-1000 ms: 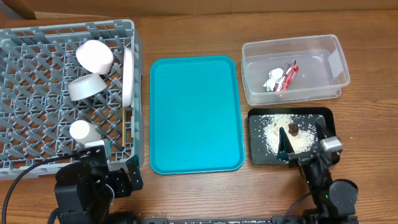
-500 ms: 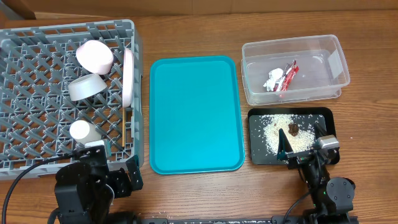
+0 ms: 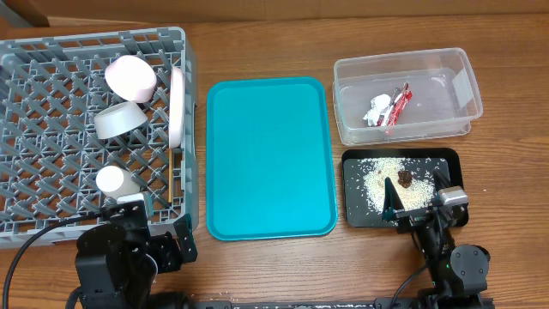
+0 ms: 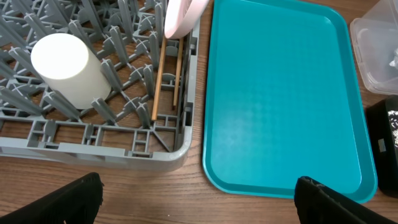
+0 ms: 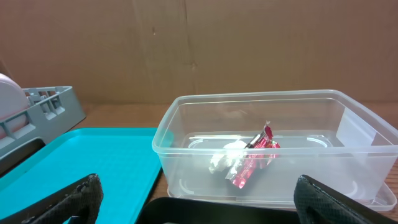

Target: Sort waste into correct bins and load items into the dishwasher

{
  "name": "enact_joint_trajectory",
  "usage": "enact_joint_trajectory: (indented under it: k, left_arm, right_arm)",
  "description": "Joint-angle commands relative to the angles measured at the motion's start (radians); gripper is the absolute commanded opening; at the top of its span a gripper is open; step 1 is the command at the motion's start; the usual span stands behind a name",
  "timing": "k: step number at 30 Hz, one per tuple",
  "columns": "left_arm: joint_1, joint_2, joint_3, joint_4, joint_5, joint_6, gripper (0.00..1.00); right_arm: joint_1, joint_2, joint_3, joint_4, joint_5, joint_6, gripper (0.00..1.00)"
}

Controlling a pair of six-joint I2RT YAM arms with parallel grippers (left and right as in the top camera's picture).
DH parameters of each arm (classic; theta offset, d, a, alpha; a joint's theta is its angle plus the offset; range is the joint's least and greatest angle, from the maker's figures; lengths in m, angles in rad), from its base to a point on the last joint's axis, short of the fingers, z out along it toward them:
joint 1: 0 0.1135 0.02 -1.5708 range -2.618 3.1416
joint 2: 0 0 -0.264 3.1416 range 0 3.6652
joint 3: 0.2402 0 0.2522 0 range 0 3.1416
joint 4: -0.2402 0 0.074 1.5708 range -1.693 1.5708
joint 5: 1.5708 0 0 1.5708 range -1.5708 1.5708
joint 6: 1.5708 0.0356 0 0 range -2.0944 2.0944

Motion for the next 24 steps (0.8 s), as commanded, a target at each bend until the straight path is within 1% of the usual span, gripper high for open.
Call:
enact_joint_trajectory:
  k: [1, 4, 6, 7, 10, 15, 16, 18, 20, 22, 23, 24]
  left_arm:
    - [-0.005, -0.008, -0.004, 0.002, -0.006, 0.02, 1.0]
    - [-0.005, -0.014, -0.011, 0.019, -0.034, 0.025, 1.0]
    - [-0.008, -0.05, -0.057, 0.095, -0.031, 0.065, 1.0]
    - [-0.012, -0.071, -0.086, 0.13, -0.03, 0.065, 1.0]
    - [-0.036, -0.188, -0.266, 0.321, -0.02, 0.061, 1.0]
    - [-0.039, -0.372, -0.553, 0.632, 0.005, 0.061, 1.0]
    - [-0.038, -0.426, -0.648, 0.768, 0.005, 0.061, 1.0]
    - [-0.038, -0.464, -0.725, 0.901, -0.004, 0.061, 1.0]
    - [-0.038, -0.481, -0.851, 1.149, -0.033, 0.065, 1.0]
    - [-0.038, -0.481, -0.893, 1.224, -0.033, 0.065, 1.0]
    - [-0.039, -0.481, -0.906, 1.232, -0.031, 0.064, 1.0]
    - [-0.038, -0.481, -0.903, 1.198, -0.028, 0.063, 1.0]
  right_arm:
    - [0.006, -0.008, -0.01, 0.004, 0.01, 0.001, 1.0]
    - [0.006, -0.008, -0.01, 0.004, 0.01, 0.001, 1.0]
    - [0.006, -0.008, -0.01, 0.003, 0.01, 0.001, 1.0]
    - [0.006, -0.008, -0.01, 0.003, 0.01, 0.001, 1.0]
    - [0.006, -0.008, -0.01, 0.003, 0.01, 0.001, 1.0]
    - [0.006, -0.008, -0.01, 0.003, 0.01, 0.001, 1.0]
    - [0.006, -0.008, -0.01, 0.003, 0.01, 0.001, 1.0]
    - [0.006, -0.008, -0.01, 0.003, 0.01, 0.001, 0.99]
    - [0.006, -0.008, -0.01, 0.003, 0.01, 0.001, 1.0]
    - [0.006, -0.008, -0.01, 0.003, 0.01, 0.001, 1.0]
    - [0.006, -0.008, -0.01, 0.003, 0.01, 0.001, 1.0]
    - [0.006, -0.008, -0.01, 0.004, 0.01, 0.001, 1.0]
